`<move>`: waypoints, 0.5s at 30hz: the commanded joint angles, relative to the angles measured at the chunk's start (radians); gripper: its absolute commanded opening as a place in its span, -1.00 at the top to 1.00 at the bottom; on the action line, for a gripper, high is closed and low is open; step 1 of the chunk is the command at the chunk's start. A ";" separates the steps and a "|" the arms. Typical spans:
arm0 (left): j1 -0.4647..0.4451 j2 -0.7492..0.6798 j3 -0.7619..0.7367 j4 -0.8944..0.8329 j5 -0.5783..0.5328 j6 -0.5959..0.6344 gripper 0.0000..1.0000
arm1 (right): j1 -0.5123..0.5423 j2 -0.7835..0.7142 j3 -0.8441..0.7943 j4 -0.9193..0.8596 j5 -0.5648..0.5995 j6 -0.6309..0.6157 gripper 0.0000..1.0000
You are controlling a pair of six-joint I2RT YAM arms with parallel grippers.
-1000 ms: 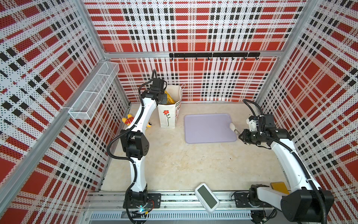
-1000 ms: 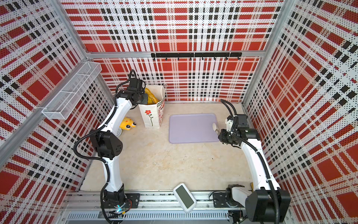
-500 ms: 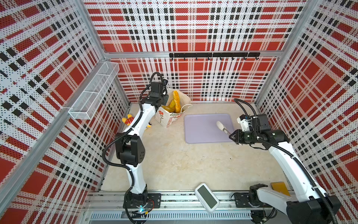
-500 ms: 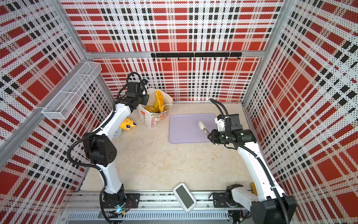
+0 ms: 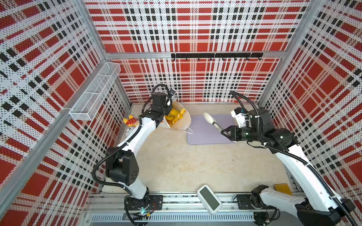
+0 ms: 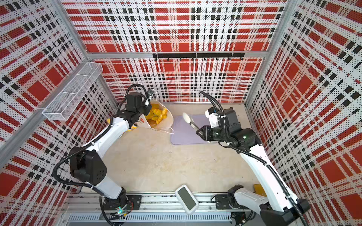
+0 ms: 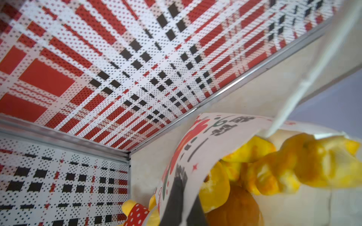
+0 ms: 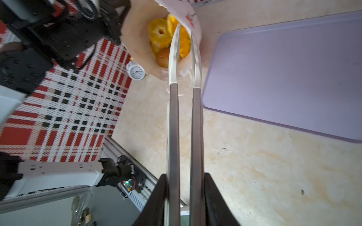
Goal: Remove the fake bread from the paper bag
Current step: 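Tilt the bag toward the tray with the left gripper while the right brings tongs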
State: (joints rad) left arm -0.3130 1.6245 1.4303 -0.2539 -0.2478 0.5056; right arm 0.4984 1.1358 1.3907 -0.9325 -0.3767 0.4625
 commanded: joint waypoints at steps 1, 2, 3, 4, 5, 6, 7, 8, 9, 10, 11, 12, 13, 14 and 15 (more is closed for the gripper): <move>-0.057 -0.074 -0.050 0.120 -0.038 0.050 1.00 | 0.080 0.038 0.015 0.111 0.026 0.130 0.39; -0.067 -0.080 -0.064 0.122 -0.044 0.046 1.00 | 0.102 0.043 -0.004 0.138 0.033 0.161 0.39; -0.076 -0.089 -0.075 0.121 -0.046 0.037 1.00 | 0.125 0.049 -0.024 0.169 0.038 0.189 0.39; -0.083 -0.093 -0.084 0.120 -0.051 0.028 1.00 | 0.144 0.056 -0.040 0.190 0.050 0.212 0.39; -0.091 -0.095 -0.091 0.118 -0.061 0.021 1.00 | 0.165 0.062 -0.055 0.208 0.070 0.233 0.39; -0.101 -0.097 -0.097 0.112 -0.074 0.017 1.00 | 0.190 0.069 -0.068 0.225 0.092 0.253 0.38; -0.109 -0.097 -0.100 0.105 -0.083 0.013 1.00 | 0.208 0.075 -0.082 0.242 0.112 0.274 0.37; -0.116 -0.097 -0.105 0.104 -0.090 0.011 1.00 | 0.221 0.079 -0.102 0.267 0.127 0.295 0.34; -0.126 -0.099 -0.113 0.104 -0.098 0.008 1.00 | 0.228 0.082 -0.124 0.294 0.141 0.320 0.33; -0.134 -0.100 -0.117 0.104 -0.108 0.001 1.00 | 0.231 0.085 -0.146 0.318 0.156 0.342 0.33; -0.139 -0.100 -0.119 0.101 -0.116 -0.007 1.00 | 0.231 0.088 -0.162 0.338 0.167 0.360 0.33; -0.143 -0.100 -0.119 0.095 -0.121 -0.020 1.00 | 0.232 0.093 -0.177 0.356 0.182 0.374 0.32; -0.144 -0.098 -0.117 0.086 -0.124 -0.034 1.00 | 0.232 0.101 -0.181 0.366 0.197 0.377 0.32; -0.144 -0.094 -0.113 0.075 -0.128 -0.050 1.00 | 0.232 0.110 -0.180 0.369 0.211 0.378 0.32; -0.145 -0.088 -0.108 0.060 -0.130 -0.062 1.00 | 0.232 0.121 -0.179 0.372 0.223 0.380 0.31</move>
State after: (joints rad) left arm -0.4507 1.5658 1.3128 -0.2153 -0.3470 0.4900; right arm 0.7296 1.2484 1.2076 -0.6933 -0.2298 0.7853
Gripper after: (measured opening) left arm 0.056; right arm 0.342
